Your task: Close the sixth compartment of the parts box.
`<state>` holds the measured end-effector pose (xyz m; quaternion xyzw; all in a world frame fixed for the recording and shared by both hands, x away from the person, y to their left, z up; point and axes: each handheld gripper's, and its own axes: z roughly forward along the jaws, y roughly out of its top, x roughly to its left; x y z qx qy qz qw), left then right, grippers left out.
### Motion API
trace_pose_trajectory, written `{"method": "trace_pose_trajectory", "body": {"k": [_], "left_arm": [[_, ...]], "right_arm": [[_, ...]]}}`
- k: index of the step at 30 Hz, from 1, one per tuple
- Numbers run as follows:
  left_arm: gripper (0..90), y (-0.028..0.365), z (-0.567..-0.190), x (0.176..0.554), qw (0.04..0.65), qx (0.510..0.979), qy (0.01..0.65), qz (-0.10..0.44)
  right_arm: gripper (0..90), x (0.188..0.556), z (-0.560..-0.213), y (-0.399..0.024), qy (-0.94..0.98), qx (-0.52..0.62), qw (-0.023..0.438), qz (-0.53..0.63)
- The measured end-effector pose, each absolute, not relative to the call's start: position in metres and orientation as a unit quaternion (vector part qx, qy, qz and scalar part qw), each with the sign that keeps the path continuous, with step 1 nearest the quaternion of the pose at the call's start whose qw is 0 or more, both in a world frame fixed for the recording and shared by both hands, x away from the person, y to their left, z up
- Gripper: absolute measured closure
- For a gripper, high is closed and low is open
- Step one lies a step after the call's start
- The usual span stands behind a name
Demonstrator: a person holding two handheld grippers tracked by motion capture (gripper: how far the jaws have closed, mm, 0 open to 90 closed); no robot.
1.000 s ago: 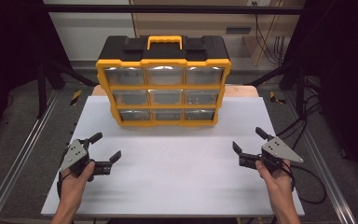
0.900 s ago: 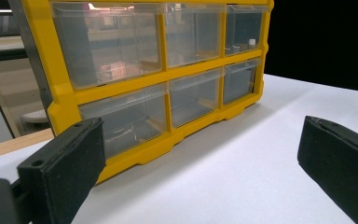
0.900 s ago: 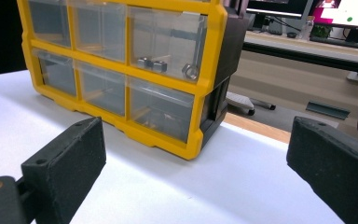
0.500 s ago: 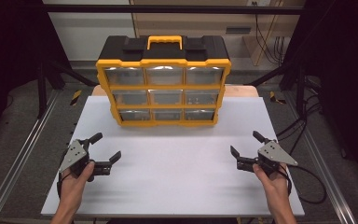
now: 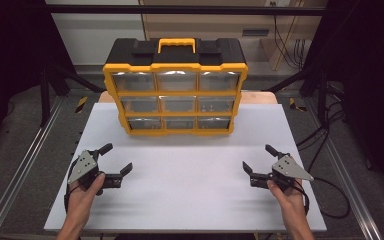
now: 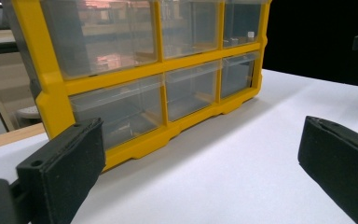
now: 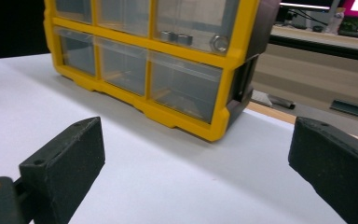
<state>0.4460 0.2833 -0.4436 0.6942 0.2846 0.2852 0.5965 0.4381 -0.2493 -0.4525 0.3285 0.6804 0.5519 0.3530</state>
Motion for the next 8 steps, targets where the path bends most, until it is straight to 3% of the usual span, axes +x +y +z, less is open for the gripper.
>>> {"method": "trace_pose_trajectory", "body": {"k": [8], "left_arm": [[0.7, 0.2823, -0.4441, 0.4467, 0.6, 0.693, 0.285, 0.28]], "right_arm": [[3.9, 0.4355, -0.4534, -0.2477, 0.676, 0.325, 0.344, 0.564]]}}
